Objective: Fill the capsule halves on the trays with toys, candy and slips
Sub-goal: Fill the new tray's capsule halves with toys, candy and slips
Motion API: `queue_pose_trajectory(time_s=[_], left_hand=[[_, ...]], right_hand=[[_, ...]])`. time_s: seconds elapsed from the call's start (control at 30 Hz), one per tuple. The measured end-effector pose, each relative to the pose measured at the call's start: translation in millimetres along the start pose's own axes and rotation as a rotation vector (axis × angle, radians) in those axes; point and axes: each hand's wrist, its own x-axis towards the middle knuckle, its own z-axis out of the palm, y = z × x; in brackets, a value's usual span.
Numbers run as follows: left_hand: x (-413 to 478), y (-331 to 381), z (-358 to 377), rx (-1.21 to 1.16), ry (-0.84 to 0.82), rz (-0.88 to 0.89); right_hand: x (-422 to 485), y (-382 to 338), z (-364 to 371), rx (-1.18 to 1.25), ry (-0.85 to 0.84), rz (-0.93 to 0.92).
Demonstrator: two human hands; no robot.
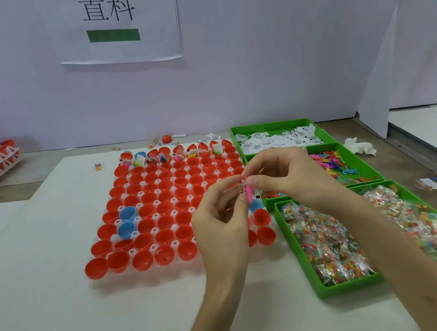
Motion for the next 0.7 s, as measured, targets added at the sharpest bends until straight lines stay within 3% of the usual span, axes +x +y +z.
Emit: queue_pose_trajectory(time_s=[0.43, 0.7], left_hand=[[1, 2, 1, -0.073, 0.027, -0.011], [2, -3, -2, -0.008, 0.074, 0.02]], right_hand=[[2, 1, 13, 0.048, 0.106, -0.099], [1, 4, 11, -0.082, 0.009, -0.061]])
